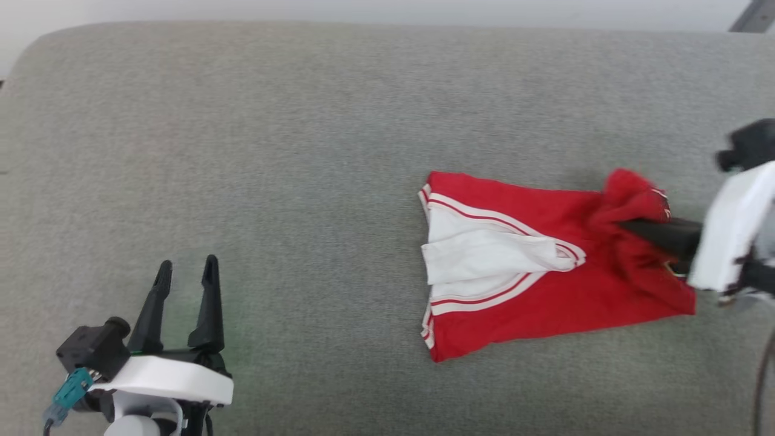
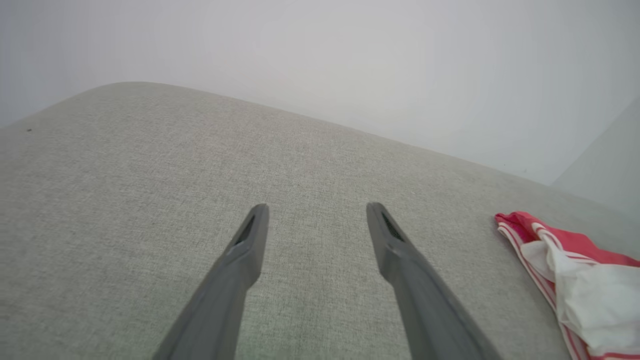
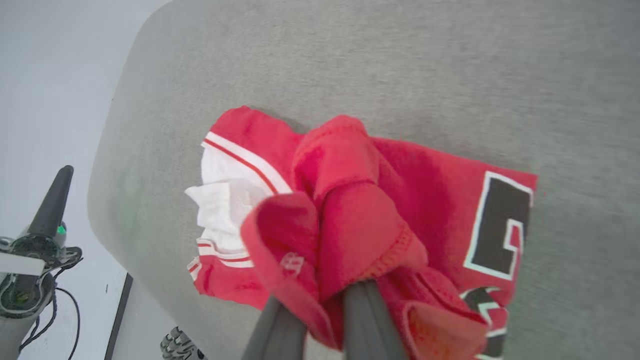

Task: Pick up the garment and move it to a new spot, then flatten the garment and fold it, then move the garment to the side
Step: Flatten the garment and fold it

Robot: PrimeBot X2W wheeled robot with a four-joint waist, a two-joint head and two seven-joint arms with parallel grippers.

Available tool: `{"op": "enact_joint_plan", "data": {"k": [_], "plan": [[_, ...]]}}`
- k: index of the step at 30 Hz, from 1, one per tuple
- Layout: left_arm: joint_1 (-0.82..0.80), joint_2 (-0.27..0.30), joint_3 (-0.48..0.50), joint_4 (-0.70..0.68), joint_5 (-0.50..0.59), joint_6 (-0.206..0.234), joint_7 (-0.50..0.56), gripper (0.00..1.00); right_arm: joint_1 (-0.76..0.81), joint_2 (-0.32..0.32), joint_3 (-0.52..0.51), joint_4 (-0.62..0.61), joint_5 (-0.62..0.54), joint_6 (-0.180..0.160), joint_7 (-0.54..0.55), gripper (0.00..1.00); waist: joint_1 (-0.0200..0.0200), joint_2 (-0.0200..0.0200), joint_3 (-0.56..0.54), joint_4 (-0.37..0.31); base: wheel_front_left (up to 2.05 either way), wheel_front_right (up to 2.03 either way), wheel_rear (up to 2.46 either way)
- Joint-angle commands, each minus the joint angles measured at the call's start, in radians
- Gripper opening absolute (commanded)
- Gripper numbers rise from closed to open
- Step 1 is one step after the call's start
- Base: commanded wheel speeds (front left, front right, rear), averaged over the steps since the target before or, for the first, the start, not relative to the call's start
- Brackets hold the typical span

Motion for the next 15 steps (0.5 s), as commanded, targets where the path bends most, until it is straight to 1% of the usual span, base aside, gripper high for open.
{"op": "enact_joint_plan", "data": {"k": [1,7,11,15], "plan": [[-0.021,-0.004,-0.009,0.000,-0.011,-0.004,-0.005,1.00,-0.012,0.018,0.027,-0.014,-0.004,0.000,0.002,0.00,0.0000,-0.0001,0.002,0.023,0.00,0.00,0.00],[-0.039,-0.013,-0.039,0.010,-0.018,-0.003,-0.005,1.00,-0.044,0.077,0.109,-0.014,-0.014,0.000,-0.008,0.00,0.0000,-0.0001,0.002,0.068,0.00,0.00,0.00],[-0.048,-0.019,-0.060,0.021,-0.020,-0.003,-0.005,1.00,-0.068,0.114,0.173,0.015,-0.028,0.000,-0.014,0.00,0.0000,-0.0001,-0.001,0.103,0.00,0.00,0.00],[-0.056,-0.024,-0.073,0.026,-0.029,-0.003,-0.005,1.00,-0.087,0.136,0.229,0.055,-0.050,0.000,-0.033,0.00,0.0000,-0.0001,-0.005,0.128,0.00,0.00,0.00]]}}
